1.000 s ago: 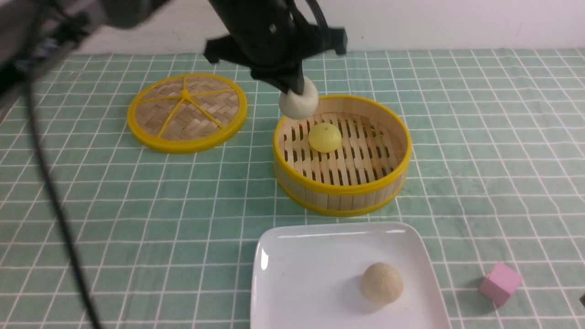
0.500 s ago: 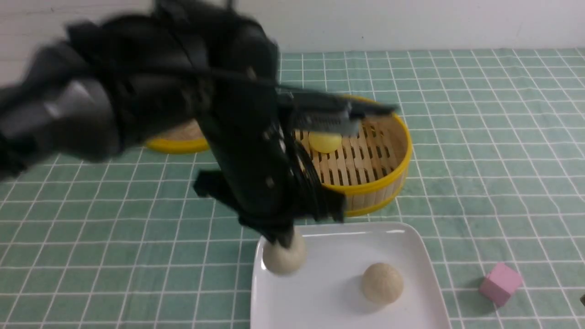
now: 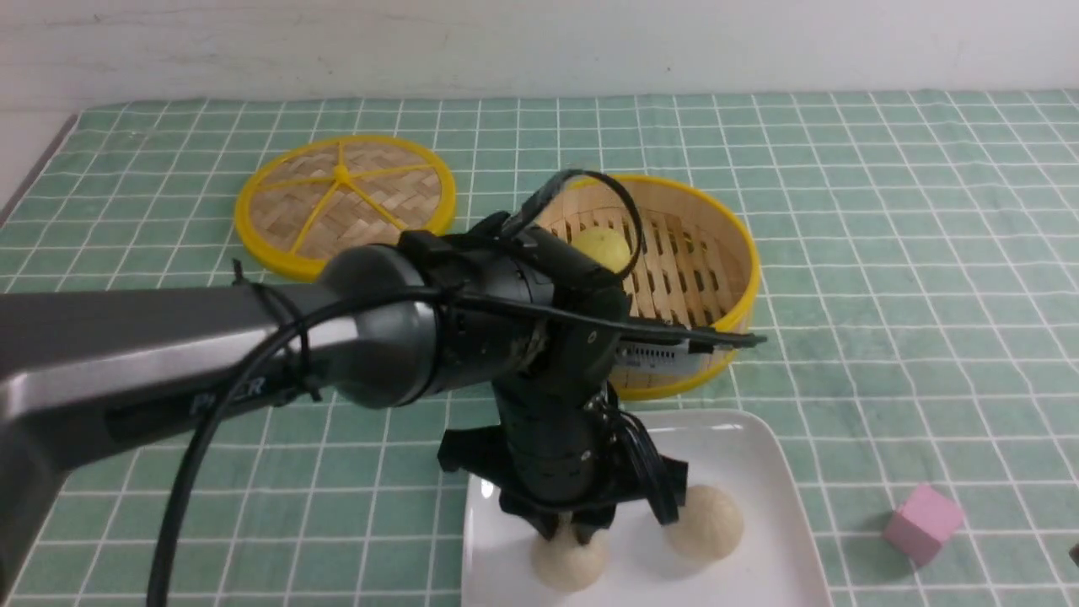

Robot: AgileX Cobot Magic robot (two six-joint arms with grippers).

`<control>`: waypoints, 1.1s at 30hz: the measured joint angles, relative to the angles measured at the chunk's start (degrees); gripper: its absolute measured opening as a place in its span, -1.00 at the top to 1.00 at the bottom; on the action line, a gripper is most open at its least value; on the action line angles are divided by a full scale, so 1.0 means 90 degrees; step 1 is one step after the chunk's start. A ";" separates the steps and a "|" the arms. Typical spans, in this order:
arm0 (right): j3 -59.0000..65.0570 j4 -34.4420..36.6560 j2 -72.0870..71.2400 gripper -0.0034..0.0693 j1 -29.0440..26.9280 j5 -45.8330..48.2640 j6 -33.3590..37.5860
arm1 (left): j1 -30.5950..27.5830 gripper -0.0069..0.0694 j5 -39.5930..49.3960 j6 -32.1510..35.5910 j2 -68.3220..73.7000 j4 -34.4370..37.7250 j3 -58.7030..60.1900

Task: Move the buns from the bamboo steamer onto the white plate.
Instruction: 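Carry the bun from the bamboo steamer to the plate with the left gripper, then reach into the bamboo steamer and grasp a bun with the left gripper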

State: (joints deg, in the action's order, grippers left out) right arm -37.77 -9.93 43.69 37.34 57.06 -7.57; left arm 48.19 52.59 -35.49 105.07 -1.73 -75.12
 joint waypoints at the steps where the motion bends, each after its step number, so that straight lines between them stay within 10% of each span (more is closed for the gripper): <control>1: 0.0000 0.0000 0.0000 0.81 0.0000 0.0000 0.0000 | 0.0000 0.09 0.0040 -0.0053 0.0000 -0.0111 -0.0120; 15: 0.0007 0.0001 0.0000 0.76 0.0000 0.0000 0.0000 | 0.0000 -0.30 0.0461 -0.0722 0.0117 -0.1966 -0.2100; 20: 0.0007 0.0001 0.0000 0.75 0.0000 0.0000 0.0000 | -0.0285 0.02 0.0375 -0.0957 0.0658 -0.2016 -0.3138; 25: 0.0007 0.0001 0.0000 0.72 0.0000 0.0000 0.0000 | -0.1346 0.75 0.0443 -0.0325 0.1706 -0.0410 -0.4576; 33: 0.0007 0.0001 0.0000 0.71 0.0000 -0.0045 0.0000 | -0.1701 0.57 0.0451 0.0637 0.2622 0.0580 -0.5349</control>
State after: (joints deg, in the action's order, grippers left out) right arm -37.70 -9.92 43.69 37.34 56.65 -7.57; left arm 32.88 56.64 -29.75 128.67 3.49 -123.26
